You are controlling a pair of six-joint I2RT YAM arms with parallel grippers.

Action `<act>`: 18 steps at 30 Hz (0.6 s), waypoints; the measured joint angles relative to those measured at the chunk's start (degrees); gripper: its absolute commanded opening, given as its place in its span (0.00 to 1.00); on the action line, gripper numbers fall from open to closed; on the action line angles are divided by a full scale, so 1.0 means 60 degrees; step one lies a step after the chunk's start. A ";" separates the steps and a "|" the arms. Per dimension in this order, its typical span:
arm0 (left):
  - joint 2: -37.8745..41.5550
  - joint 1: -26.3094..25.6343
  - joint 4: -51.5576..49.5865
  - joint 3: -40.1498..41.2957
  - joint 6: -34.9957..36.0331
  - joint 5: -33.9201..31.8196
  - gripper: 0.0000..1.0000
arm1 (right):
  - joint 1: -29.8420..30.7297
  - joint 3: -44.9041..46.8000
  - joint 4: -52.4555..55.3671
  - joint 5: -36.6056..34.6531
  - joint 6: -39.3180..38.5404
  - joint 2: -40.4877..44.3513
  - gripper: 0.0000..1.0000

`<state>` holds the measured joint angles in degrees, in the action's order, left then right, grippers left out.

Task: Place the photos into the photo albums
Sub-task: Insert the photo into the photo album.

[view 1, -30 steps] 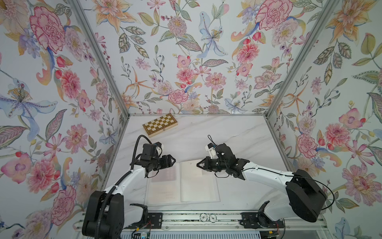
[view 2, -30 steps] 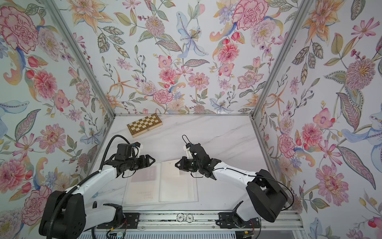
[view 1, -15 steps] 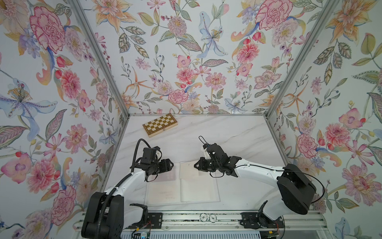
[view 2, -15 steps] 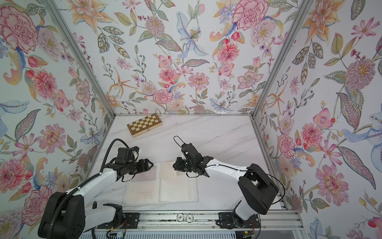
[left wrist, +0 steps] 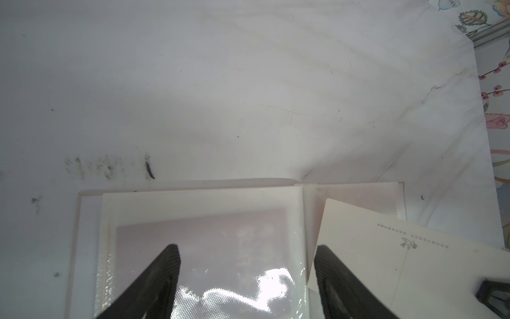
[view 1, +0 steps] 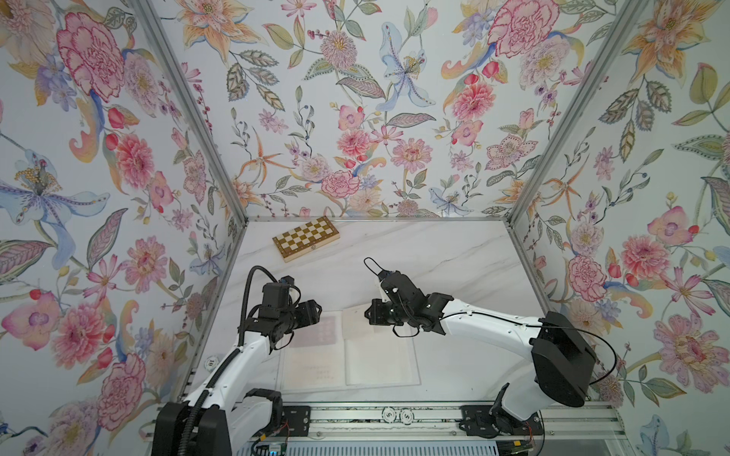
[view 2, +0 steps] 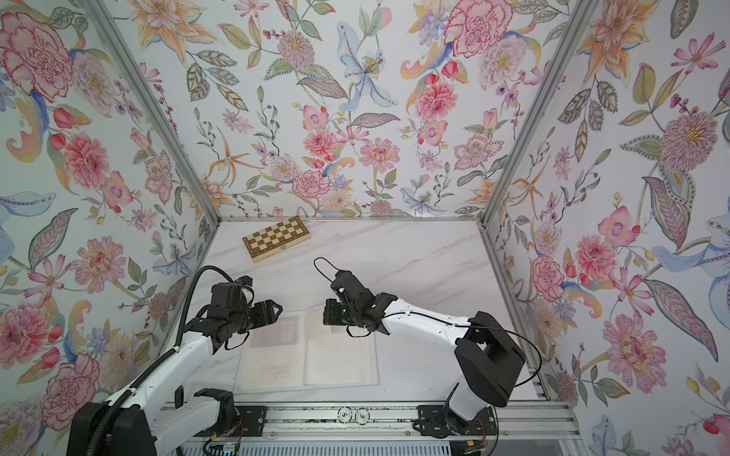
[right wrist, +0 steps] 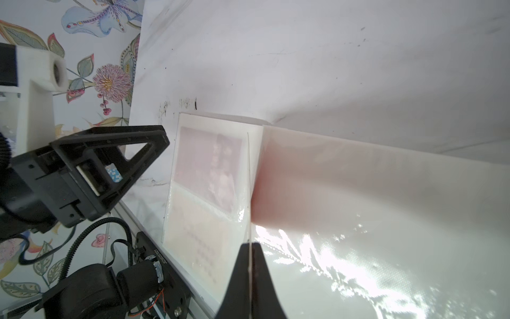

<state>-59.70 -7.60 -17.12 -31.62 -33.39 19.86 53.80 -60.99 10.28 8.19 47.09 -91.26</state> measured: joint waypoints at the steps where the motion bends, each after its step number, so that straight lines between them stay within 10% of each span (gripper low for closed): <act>1: 0.0091 0.0069 -0.0036 0.0000 0.0007 -0.0047 0.75 | 0.0033 -0.0080 0.0095 -0.0106 -0.0040 -0.0058 0.00; 18: 0.0718 0.0721 -0.0364 0.0295 0.0215 -0.0211 0.73 | 0.0153 -0.0390 0.0627 -0.0750 -0.0193 -0.0543 0.00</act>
<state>-55.40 -3.27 -19.31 -29.85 -32.10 18.59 54.72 -63.33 14.04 3.68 45.93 -94.52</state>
